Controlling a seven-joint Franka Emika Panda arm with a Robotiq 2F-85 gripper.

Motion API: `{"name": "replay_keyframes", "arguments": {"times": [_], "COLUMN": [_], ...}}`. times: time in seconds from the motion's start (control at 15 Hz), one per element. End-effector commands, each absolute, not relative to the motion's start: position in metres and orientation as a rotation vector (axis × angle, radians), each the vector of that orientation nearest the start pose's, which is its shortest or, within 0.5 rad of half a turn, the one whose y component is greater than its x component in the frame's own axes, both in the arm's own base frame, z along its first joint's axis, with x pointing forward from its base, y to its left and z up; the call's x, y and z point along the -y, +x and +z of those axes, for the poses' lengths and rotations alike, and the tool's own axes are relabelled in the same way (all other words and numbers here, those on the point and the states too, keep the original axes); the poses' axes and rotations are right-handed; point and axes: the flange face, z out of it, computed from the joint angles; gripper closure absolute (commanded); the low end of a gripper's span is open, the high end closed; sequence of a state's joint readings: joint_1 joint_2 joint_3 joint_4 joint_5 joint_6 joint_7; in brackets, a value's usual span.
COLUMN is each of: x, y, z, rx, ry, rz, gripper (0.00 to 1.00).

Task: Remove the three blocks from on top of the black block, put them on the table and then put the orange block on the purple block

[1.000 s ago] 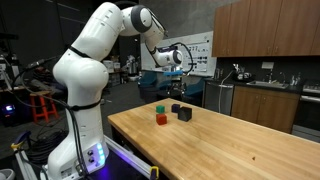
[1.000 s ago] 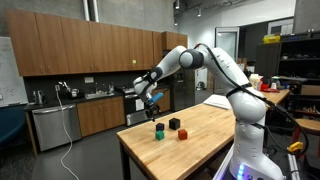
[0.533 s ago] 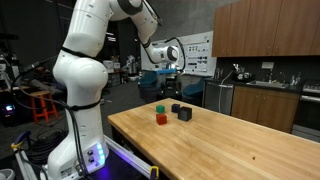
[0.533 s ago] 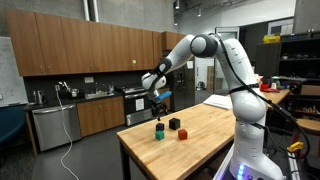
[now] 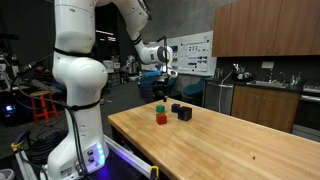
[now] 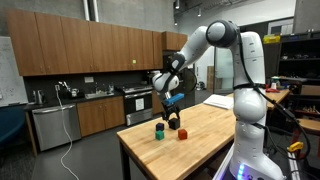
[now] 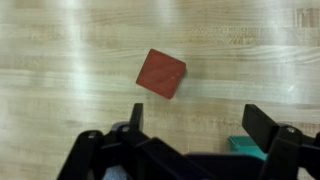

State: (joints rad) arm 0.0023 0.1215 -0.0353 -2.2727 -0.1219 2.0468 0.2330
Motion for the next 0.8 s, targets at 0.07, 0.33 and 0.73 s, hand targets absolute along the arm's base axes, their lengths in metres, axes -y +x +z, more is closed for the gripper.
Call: {"name": "replay_keyframes", "arguments": {"times": [0.07, 0.33, 0.73], "x": [0.017, 0.028, 0.058], "y": [0.442, 0.428, 0.427], "z": [0.272, 0.253, 0.239], "rx": [-0.607, -0.829, -0.908], "ry": [-3.158, -3.119, -3.104], "rz": [0.481, 0.453, 0.346], "gripper": [0.00, 0.00, 0.00]}}
